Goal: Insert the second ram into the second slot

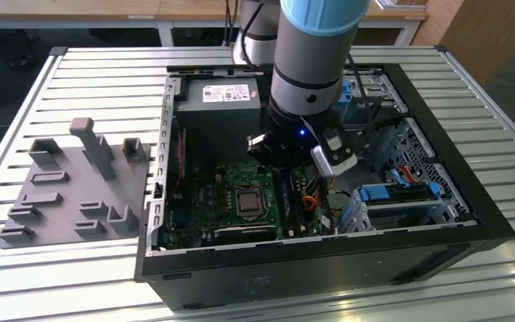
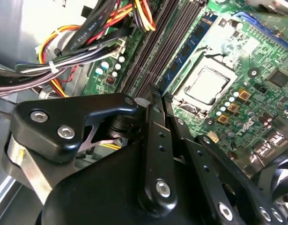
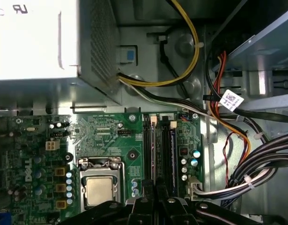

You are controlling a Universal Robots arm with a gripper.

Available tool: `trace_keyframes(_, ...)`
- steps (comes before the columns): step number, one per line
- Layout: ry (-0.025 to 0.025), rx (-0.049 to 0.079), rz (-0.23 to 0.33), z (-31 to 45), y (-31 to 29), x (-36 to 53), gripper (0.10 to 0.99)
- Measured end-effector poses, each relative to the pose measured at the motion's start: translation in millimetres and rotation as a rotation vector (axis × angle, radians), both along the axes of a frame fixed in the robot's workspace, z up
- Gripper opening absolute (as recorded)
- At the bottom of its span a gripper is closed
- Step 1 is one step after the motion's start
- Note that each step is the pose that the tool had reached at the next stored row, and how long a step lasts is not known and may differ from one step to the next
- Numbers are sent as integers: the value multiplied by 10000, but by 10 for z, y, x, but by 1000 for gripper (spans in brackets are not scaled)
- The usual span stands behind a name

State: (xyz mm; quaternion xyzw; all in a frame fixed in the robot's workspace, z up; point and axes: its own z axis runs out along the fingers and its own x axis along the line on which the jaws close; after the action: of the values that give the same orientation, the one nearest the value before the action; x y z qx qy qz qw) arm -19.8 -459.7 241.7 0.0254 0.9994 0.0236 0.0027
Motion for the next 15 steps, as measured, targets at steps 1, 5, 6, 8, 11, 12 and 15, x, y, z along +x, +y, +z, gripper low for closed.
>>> trace_keyframes(1,0,-2,1,-7,-1,13,137)
trace_keyframes(5,0,-1,81,-51,-6,26,137)
trace_keyframes(6,0,-1,150,-63,-8,27,137)
trace_keyframes(8,2,-1,218,-86,-10,28,137)
trace_keyframes(11,2,-2,219,-112,-21,29,137)
trace_keyframes(12,2,-1,218,-127,-22,29,137)
trace_keyframes(15,2,-1,219,-160,-24,29,137)
